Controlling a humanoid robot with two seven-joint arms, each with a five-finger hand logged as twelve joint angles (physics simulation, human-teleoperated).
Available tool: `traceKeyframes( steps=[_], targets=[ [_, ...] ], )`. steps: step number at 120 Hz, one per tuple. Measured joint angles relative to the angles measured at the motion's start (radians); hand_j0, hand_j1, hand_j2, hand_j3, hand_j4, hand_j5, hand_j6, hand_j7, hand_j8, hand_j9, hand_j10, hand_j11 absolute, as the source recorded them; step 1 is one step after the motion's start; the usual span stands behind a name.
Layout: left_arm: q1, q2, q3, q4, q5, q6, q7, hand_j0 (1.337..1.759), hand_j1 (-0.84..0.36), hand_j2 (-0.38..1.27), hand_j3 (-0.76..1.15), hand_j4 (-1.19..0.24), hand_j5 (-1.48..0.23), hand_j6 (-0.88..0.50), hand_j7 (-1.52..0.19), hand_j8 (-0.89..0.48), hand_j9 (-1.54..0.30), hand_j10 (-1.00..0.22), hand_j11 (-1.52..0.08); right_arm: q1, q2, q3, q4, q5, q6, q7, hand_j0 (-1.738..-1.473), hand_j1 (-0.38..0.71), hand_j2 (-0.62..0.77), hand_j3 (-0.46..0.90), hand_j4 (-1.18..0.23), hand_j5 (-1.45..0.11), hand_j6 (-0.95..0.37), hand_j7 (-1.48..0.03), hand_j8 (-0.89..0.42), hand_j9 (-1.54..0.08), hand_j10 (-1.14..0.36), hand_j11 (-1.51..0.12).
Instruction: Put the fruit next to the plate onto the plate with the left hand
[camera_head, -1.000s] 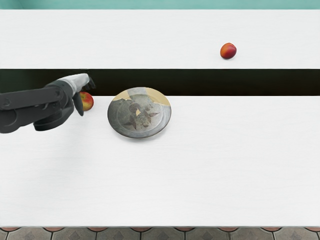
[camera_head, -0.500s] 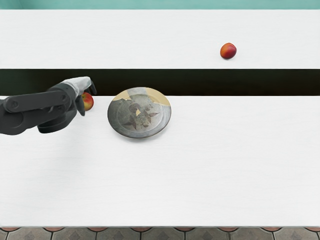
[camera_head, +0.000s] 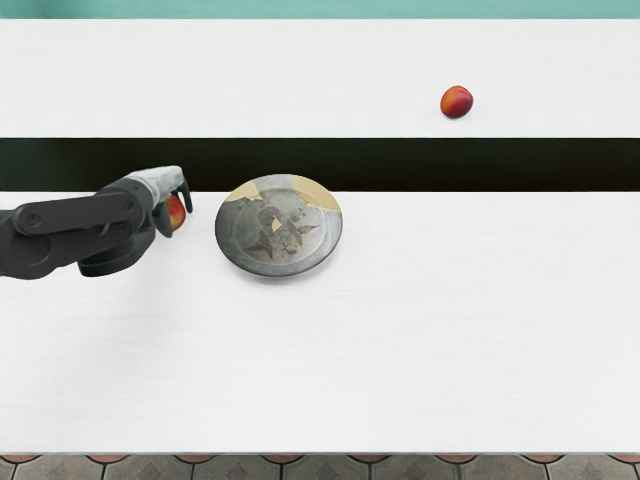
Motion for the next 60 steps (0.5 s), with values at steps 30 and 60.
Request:
traceKeyframes(
  steps=[30,60],
  targets=[
    [0.005,0.009,-0.1,-0.001,-0.055,-0.003,-0.002,1.645,-0.3,0.14,0.0,-0.73,-0.94,-0.35,-0.98,-0.31,-0.99,-0.54,-1.0,0.0,0.0,0.0,0.0,0.0,0.0,0.0,-1.658,-0.33,0.0,0.0,-0.02,-0.02,-0.02,-0.02,-0.02,-0.02,-0.02,-0.02],
    [0.006,0.002,-0.296,-0.008,-0.095,-0.003,-0.003,1.65,-0.41,0.33,0.0,-0.73,-1.02,-0.25,-1.03,-0.23,-1.03,-0.47,-1.03,0.0,0.0,0.0,0.0,0.0,0.0,0.0,-1.658,-0.33,0.0,0.0,-0.02,-0.02,-0.02,-0.02,-0.02,-0.02,-0.02,-0.02]
  ],
)
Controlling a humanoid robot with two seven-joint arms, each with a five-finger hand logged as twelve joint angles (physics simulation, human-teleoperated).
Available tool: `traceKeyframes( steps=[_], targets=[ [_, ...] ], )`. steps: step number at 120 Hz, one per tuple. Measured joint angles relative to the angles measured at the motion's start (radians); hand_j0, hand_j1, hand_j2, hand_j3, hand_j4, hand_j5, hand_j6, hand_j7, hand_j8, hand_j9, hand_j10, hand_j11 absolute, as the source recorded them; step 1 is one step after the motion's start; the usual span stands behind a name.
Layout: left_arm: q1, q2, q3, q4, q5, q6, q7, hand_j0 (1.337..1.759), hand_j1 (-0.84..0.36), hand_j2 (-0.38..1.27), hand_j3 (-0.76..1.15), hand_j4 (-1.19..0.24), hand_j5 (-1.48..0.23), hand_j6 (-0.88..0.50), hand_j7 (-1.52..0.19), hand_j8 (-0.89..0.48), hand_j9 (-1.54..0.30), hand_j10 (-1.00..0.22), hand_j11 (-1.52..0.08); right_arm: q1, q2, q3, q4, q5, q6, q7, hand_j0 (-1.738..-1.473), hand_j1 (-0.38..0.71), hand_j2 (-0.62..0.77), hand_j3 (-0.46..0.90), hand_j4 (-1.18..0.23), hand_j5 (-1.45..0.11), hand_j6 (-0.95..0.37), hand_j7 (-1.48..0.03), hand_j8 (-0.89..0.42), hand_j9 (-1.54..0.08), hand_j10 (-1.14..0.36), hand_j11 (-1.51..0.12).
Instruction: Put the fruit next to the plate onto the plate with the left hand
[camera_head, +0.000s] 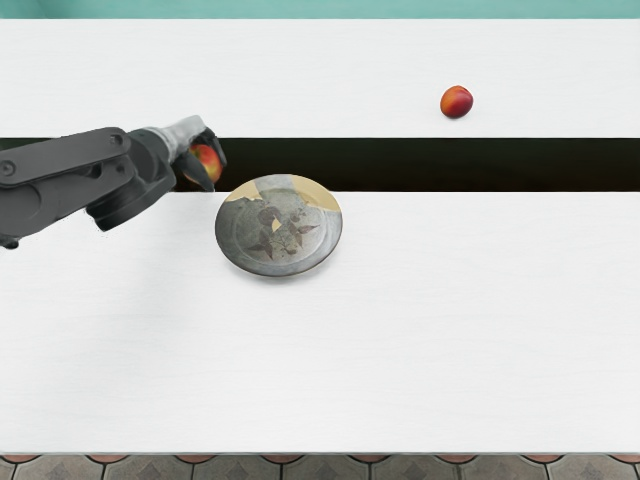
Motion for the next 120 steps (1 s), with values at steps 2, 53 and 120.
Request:
traceKeyframes(
  steps=[2,53,120],
  targets=[
    [0.0,0.0,-0.013,-0.001,-0.001,0.0,0.0,1.65,-0.42,0.35,0.0,-0.73,-1.03,-0.25,-1.03,-0.22,-1.03,-0.48,-1.03,0.0,0.0,0.0,0.0,0.0,0.0,0.0,-1.658,-0.33,0.0,0.0,-0.02,-0.02,-0.02,-0.02,-0.02,-0.02,-0.02,-0.02],
    [-0.006,-0.137,-0.07,-0.035,-0.016,-0.018,0.001,1.649,-0.43,0.38,0.0,-0.72,-1.17,-0.18,-1.15,-0.16,-1.12,-0.48,-1.09,0.0,0.0,0.0,0.001,0.0,0.0,0.0,-1.658,-0.33,0.0,0.0,-0.02,-0.02,-0.02,-0.02,-0.02,-0.02,-0.02,-0.02],
    [-0.029,-0.063,-0.051,-0.059,-0.011,-0.021,0.002,1.657,0.14,0.07,0.0,-0.23,-0.27,-0.1,-0.27,-0.1,-0.27,-0.18,-0.26,0.0,0.0,0.0,0.001,0.0,0.0,0.0,-1.658,-0.33,0.0,0.0,-0.02,-0.02,-0.02,-0.02,-0.02,-0.02,-0.02,-0.02]
  ],
)
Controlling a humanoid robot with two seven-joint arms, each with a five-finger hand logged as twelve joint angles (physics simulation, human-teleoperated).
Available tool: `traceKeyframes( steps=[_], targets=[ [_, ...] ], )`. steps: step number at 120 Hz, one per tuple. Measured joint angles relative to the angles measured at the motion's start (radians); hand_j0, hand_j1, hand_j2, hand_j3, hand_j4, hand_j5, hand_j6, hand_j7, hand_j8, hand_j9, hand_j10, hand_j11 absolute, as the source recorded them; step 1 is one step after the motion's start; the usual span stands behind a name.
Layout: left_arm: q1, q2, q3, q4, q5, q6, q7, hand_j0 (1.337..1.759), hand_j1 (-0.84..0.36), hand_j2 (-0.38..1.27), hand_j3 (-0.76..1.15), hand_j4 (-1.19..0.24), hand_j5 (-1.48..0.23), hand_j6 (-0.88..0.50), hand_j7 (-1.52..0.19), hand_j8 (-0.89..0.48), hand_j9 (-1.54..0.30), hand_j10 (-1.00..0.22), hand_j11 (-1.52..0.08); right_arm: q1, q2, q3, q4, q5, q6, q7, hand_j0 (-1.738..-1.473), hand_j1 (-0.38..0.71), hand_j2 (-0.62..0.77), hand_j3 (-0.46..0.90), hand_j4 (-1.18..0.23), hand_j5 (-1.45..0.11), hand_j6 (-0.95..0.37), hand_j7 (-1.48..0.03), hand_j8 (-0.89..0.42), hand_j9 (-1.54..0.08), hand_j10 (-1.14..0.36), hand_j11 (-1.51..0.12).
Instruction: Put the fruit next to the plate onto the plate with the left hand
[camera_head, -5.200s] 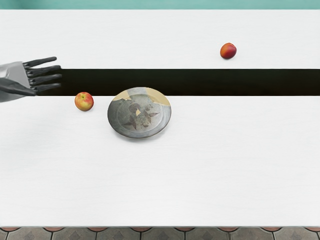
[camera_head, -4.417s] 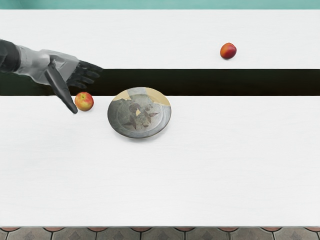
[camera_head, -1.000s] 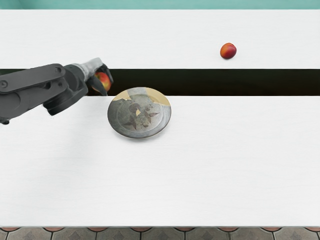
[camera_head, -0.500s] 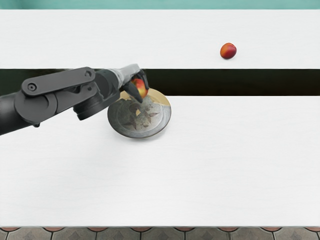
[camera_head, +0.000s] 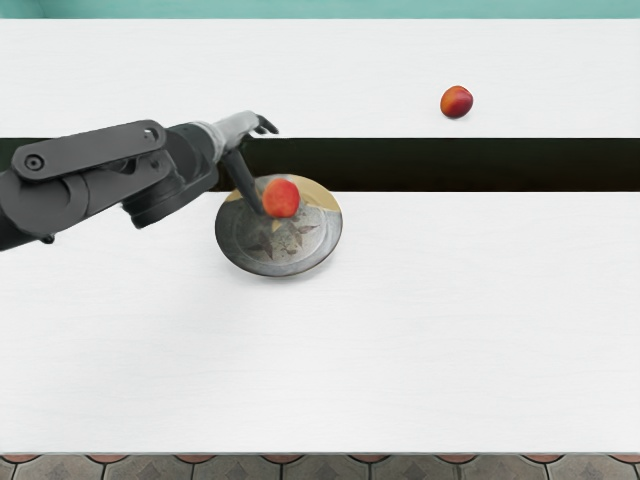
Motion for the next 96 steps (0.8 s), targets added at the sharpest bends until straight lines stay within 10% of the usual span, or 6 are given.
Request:
traceKeyframes(
  steps=[49,96],
  targets=[
    [0.022,0.408,-0.273,-0.009,-0.498,-0.679,0.0,1.658,0.25,0.02,0.0,-0.09,-0.12,-0.08,-0.12,-0.08,-0.12,-0.09,-0.11,0.001,0.0,0.0,0.001,0.0,0.0,0.0,-1.658,-0.33,0.0,0.0,-0.02,-0.02,-0.02,-0.02,-0.02,-0.02,-0.02,-0.02],
    [0.151,0.641,-0.293,0.001,-0.84,-0.778,0.0,1.658,0.24,0.02,0.0,-0.09,-0.12,-0.09,-0.12,-0.09,-0.12,-0.09,-0.12,0.001,0.0,0.0,0.001,0.0,0.0,0.0,-1.658,-0.33,0.0,0.0,-0.02,-0.02,-0.02,-0.02,-0.02,-0.02,-0.02,-0.02]
  ],
)
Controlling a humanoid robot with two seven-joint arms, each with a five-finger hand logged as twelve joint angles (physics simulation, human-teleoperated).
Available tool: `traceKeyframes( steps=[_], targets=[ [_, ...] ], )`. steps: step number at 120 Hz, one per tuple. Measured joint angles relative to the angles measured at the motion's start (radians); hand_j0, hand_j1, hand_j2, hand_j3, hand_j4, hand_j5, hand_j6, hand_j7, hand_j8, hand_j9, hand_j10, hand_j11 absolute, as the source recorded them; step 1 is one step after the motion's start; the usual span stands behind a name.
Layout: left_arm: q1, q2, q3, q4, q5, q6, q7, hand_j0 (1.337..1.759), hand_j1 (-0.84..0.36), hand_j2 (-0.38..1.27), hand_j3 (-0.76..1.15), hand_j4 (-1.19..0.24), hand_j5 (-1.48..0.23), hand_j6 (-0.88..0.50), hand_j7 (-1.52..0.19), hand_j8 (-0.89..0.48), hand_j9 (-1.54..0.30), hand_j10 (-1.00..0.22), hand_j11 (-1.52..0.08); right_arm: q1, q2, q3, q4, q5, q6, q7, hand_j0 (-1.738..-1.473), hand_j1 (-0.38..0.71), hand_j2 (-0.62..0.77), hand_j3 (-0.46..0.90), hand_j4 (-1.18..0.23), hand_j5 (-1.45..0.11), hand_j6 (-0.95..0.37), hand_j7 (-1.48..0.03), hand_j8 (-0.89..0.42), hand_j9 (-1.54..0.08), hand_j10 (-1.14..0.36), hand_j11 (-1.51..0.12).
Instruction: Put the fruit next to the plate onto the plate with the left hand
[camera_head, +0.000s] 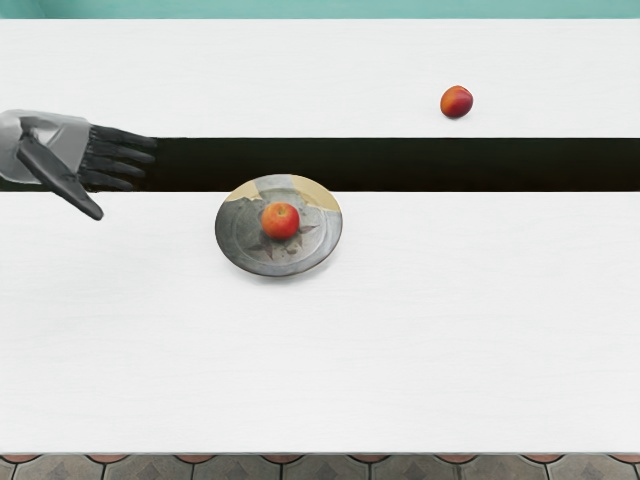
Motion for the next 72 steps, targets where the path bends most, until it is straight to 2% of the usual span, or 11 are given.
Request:
traceKeyframes(
  steps=[30,72],
  targets=[
    [0.03,0.047,0.003,0.003,-0.012,-0.002,0.0,1.658,0.25,0.02,0.0,-0.08,-0.11,-0.08,-0.11,-0.08,-0.11,-0.08,-0.11,0.0,0.0,0.0,0.0,0.0,0.0,0.0,-1.658,-0.33,0.0,0.0,-0.02,-0.02,-0.02,-0.02,-0.02,-0.02,-0.02,-0.02],
    [0.038,0.092,0.008,0.052,-0.011,-0.003,0.0,1.658,0.32,0.0,0.0,-0.02,-0.03,-0.02,-0.03,-0.02,-0.03,-0.02,-0.03,0.0,0.0,0.0,0.0,0.0,0.0,0.0,-1.658,-0.33,0.0,0.0,-0.02,-0.02,-0.02,-0.02,-0.02,-0.02,-0.02,-0.02]
  ],
)
